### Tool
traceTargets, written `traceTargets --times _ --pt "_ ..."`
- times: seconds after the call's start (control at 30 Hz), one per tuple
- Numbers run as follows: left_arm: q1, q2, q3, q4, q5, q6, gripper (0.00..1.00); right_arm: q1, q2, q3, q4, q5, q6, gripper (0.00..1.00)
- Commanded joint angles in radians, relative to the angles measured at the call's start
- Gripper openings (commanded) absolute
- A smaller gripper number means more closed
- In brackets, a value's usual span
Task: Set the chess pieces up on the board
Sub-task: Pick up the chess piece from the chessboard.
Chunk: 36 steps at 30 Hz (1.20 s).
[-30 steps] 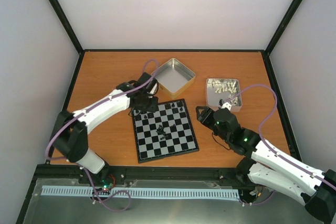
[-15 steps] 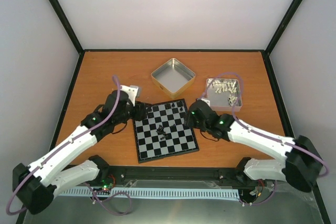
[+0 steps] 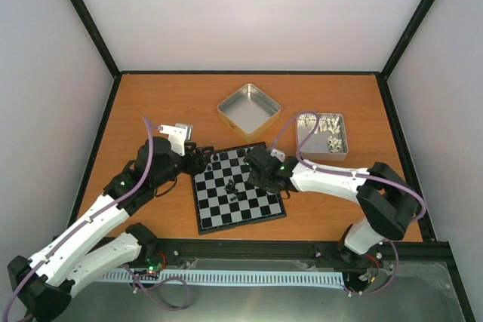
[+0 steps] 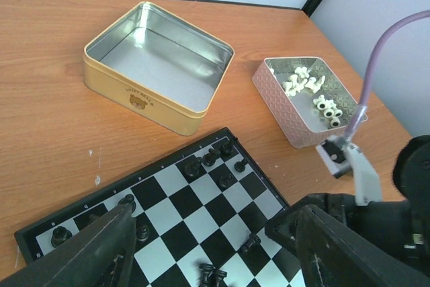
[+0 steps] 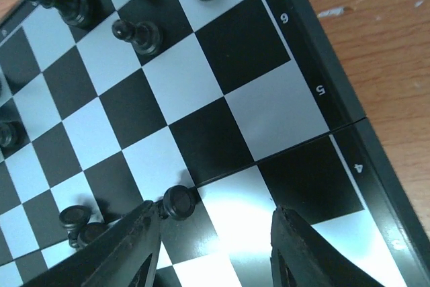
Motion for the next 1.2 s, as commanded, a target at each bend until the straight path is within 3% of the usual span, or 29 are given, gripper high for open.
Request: traceTargets --times 0.0,0.37,0.73,0.93,1.17 --pt "0.003 -0.034 0.02 0.02 -0.017 -0.008 0.67 0.012 0.059 0.049 -0.006 0.0 0.147 0.44" --pt "0.003 -0.089 0.009 0.022 -0.024 -0.017 0.7 0.024 0.195 0.174 -0.07 0.018 0.157 0.39" --pt "0.003 -0.169 -0.009 0.045 -0.041 -0.02 0.71 0.08 0.311 0.345 -0.307 0.175 0.11 0.35" --pt "0.003 -0.199 -0.011 0.031 -0.11 -0.039 0.72 0.082 0.34 0.383 -0.323 0.159 0.036 0.28" --pt "0.003 -0.203 -0.01 0.025 -0.128 -0.045 0.73 0.083 0.322 0.34 -0.259 0.08 -0.024 0.32"
